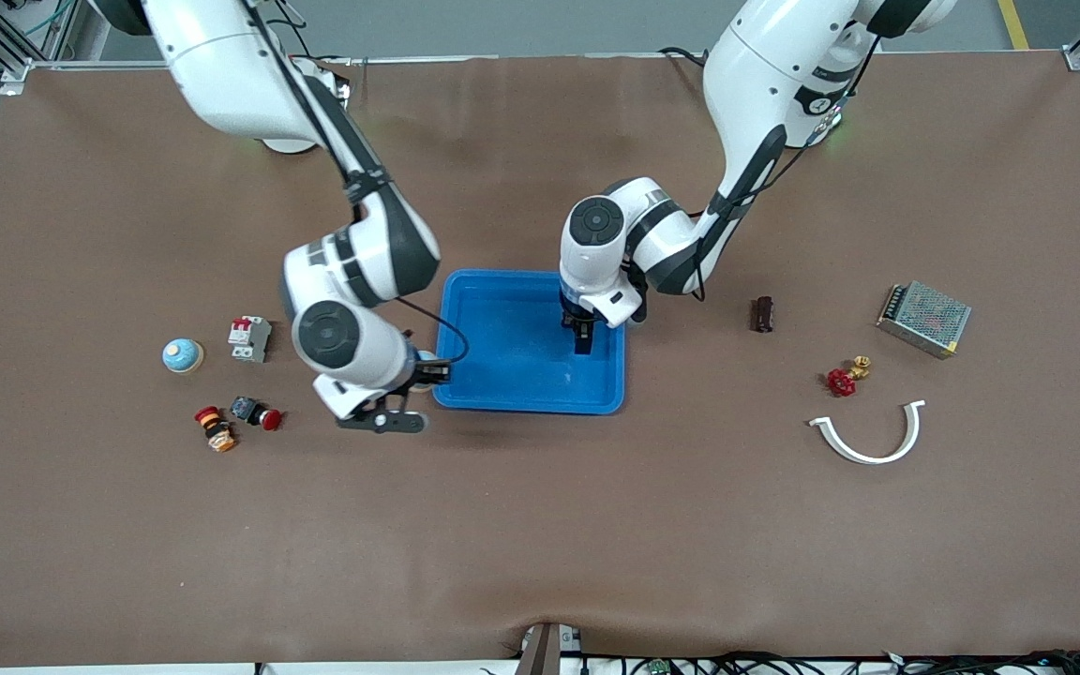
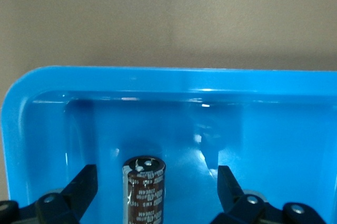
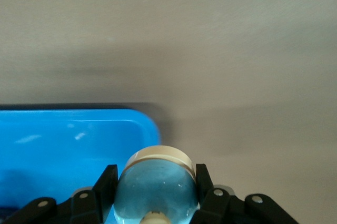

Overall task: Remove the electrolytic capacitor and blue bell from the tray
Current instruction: 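Carry the bell with the right gripper while the left gripper lifts the capacitor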

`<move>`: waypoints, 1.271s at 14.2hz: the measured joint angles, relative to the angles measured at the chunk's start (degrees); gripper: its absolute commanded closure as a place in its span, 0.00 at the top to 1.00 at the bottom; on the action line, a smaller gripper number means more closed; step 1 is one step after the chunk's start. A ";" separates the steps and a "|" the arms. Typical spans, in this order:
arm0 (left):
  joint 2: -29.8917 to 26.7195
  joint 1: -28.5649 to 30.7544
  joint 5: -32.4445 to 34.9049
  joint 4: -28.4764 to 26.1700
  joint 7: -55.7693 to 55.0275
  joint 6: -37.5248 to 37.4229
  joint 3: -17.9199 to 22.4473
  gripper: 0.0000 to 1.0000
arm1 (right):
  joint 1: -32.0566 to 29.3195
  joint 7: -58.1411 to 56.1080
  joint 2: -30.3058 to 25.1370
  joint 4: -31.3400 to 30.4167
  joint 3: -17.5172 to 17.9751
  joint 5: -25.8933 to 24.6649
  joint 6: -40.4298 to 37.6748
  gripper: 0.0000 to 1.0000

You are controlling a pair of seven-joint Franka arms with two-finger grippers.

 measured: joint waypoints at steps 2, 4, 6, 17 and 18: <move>0.00 -0.45 0.00 0.05 0.00 0.00 0.00 1.00 | -2.83 -6.15 -0.95 -0.01 -0.11 0.00 -2.27 0.39; 0.00 -0.76 0.00 0.08 -0.04 0.00 -0.01 1.00 | -5.01 -10.70 -1.16 -0.15 -0.29 -0.35 -3.26 0.39; 0.01 -0.78 0.00 0.09 -0.04 0.00 0.00 1.00 | -6.74 -14.56 -1.20 -0.78 -0.62 -2.56 -3.30 0.39; 0.16 -0.78 0.14 0.11 -0.36 -0.02 0.03 0.00 | -11.85 -26.05 -9.82 -20.83 -0.99 -9.37 12.74 0.39; 0.16 -0.78 0.83 0.13 -0.36 -0.02 0.03 0.00 | -12.75 -27.42 -10.20 -23.11 -1.01 -9.37 15.18 0.39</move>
